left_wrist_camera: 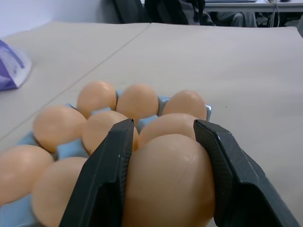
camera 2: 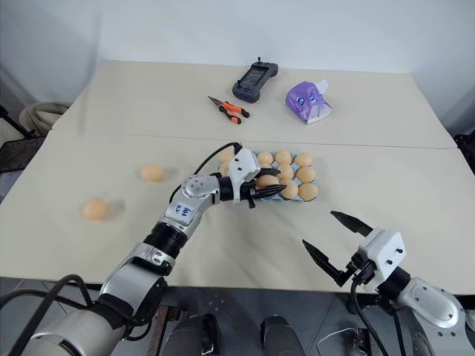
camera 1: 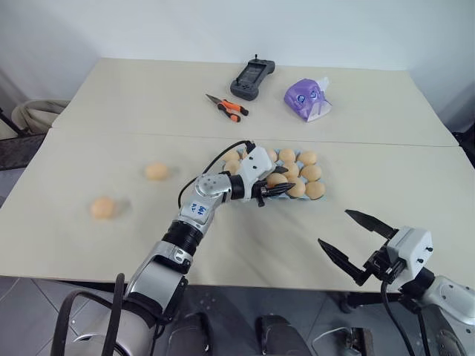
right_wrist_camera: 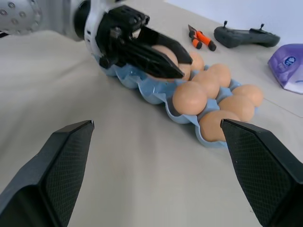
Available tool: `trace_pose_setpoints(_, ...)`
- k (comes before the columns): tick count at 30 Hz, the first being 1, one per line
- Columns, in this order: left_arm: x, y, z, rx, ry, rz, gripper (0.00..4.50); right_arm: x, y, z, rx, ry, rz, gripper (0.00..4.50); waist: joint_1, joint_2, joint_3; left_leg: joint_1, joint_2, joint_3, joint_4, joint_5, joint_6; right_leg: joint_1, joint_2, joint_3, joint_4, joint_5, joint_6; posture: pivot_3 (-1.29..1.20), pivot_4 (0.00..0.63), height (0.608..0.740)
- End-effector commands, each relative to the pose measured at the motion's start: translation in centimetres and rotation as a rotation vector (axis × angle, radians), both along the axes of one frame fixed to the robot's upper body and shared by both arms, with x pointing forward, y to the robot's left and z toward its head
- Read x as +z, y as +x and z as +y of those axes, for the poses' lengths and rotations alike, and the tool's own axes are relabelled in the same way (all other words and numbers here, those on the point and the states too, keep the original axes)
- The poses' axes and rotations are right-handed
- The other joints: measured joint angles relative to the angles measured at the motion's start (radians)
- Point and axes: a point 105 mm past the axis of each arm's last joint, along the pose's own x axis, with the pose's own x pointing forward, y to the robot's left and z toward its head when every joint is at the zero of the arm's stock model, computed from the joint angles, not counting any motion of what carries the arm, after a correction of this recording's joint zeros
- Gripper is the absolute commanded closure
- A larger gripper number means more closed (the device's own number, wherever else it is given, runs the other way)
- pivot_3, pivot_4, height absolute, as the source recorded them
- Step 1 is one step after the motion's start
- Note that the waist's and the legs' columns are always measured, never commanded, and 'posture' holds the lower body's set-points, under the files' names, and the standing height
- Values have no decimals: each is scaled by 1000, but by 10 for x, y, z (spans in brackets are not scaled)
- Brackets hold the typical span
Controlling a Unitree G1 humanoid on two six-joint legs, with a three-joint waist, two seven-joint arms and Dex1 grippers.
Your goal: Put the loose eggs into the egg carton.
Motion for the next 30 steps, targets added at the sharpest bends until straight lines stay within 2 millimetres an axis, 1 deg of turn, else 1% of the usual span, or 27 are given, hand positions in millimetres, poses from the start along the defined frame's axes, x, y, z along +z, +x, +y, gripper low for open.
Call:
trace_pose_setpoints(1, 13, 1, 0, -20, -10, -53, 2386, 14, -6, 1, -18, -6, -62, 0, 3, 0, 0, 0, 0, 0, 0, 0, 0, 0, 0, 0, 0, 0, 0, 0, 150, 740)
trace_pose_setpoints(2, 13, 2, 2, -16, -16, -52, 2053, 14, -7, 2, -20, -5, -60, 0, 4, 0, 0, 0, 0, 0, 0, 0, 0, 0, 0, 0, 0, 0, 0, 0, 150, 740)
trace_pose_setpoints(3, 14, 0, 5, -28, -20, -52, 1859, 14, -7, 2, -19, -5, -59, 0, 6, 0, 0, 0, 0, 0, 0, 0, 0, 0, 0, 0, 0, 0, 0, 0, 150, 740)
trace_pose_setpoints(4, 16, -1, 8, -37, -24, -71, 1479, 13, -6, 2, -18, -4, -58, 0, 6, 0, 0, 0, 0, 0, 0, 0, 0, 0, 0, 0, 0, 0, 0, 0, 150, 740)
trace_pose_setpoints(6, 19, -8, 14, -70, -31, -101, 844, 13, -5, 4, -6, -5, -54, 0, 8, 0, 0, 0, 0, 0, 0, 0, 0, 0, 0, 0, 0, 0, 0, 0, 150, 740)
trace_pose_setpoints(8, 20, -15, 25, -94, -39, -115, 252, 13, -2, 5, 12, -2, -54, 0, 7, 0, 0, 0, 0, 0, 0, 0, 0, 0, 0, 0, 1, 0, 0, 0, 150, 740)
trace_pose_setpoints(9, 19, -21, 35, -106, -39, -118, 252, 14, 0, 7, 24, -2, -53, 0, 7, 0, 0, 0, 0, 1, 0, 0, 0, 0, 0, 0, 1, 0, 0, 0, 150, 740)
trace_pose_setpoints(11, 16, -30, 62, -103, -33, -116, 252, 15, 4, 9, 59, -5, -52, 0, -1, 0, 0, 1, 1, 1, -1, 0, -1, 0, 1, 0, 1, 0, 0, 0, 150, 740)
trace_pose_setpoints(13, 9, -41, 94, -84, -9, -91, 252, 16, 8, 12, 99, -12, -51, 0, -8, 1, 0, 1, 2, 1, -1, 1, -1, 0, 1, 0, 2, 0, 0, 0, 150, 740)
trace_pose_setpoints(15, 6, -51, 121, -55, 9, -81, 252, 18, 12, 14, 132, -17, -53, 0, -12, 1, 0, 1, 3, 1, -1, 1, -2, 0, 2, 0, 3, 0, 0, 0, 150, 740)
trace_pose_setpoints(16, 7, -56, 137, -32, 10, -84, 252, 20, 13, 14, 152, -24, -54, 0, -12, 1, 0, 1, 3, 0, -1, 1, -2, 0, 1, -1, 4, 0, -1, 0, 150, 740)
trace_pose_setpoints(17, 8, -60, 146, -18, 10, -86, 252, 21, 13, 14, 166, -29, -55, 0, -12, 1, 0, 1, 3, 0, 0, 1, -2, 0, 1, -1, 4, 0, -1, 0, 150, 740)
trace_pose_setpoints(20, 14, -74, 186, 85, 41, -110, 252, 22, 16, 9, 218, -63, -42, 0, -9, 1, 0, 1, 2, -1, 0, 2, 1, 2, -2, -3, 4, 0, -1, 0, 150, 740)
trace_pose_setpoints(23, 20, -83, 217, 204, 69, -152, 252, 24, 20, 5, 254, -82, -39, 0, -10, 0, 0, 2, 2, -1, 0, 2, 3, 4, -5, -3, 2, 0, 0, 0, 150, 740)
trace_pose_setpoints(25, 23, -94, 237, 283, 61, -173, 252, 25, 22, 3, 269, -91, -37, 0, -13, 0, 0, 2, 1, -1, -1, 1, 3, 3, -8, -3, 2, 0, 0, 0, 150, 740)
trace_pose_setpoints(26, 23, -102, 247, 318, 60, -174, 252, 25, 24, 1, 275, -94, -34, 0, -14, 0, 0, 1, 1, -1, -1, 1, 3, 4, -13, -3, 2, 0, 0, 0, 150, 740)
trace_pose_setpoints(27, 21, -110, 255, 351, 61, -167, 115, 25, 25, 0, 277, -96, -32, 0, -16, 0, 0, 2, 0, -1, -2, 1, 3, 3, -13, -4, 2, 0, 0, 0, 150, 740)
trace_pose_setpoints(29, 11, -128, 268, 394, 84, -94, 115, 24, 29, -4, 279, -98, -28, 0, -19, 0, 0, 1, 1, -1, -3, 1, 4, 3, -13, -4, 0, 0, 0, 0, 150, 740)
trace_pose_setpoints(30, 6, -135, 275, 417, 120, -95, 115, 24, 31, -7, 275, -98, -27, 0, -21, 0, 0, 1, 1, -1, -4, 1, 4, 3, -13, -4, 0, 0, -1, 0, 150, 740)
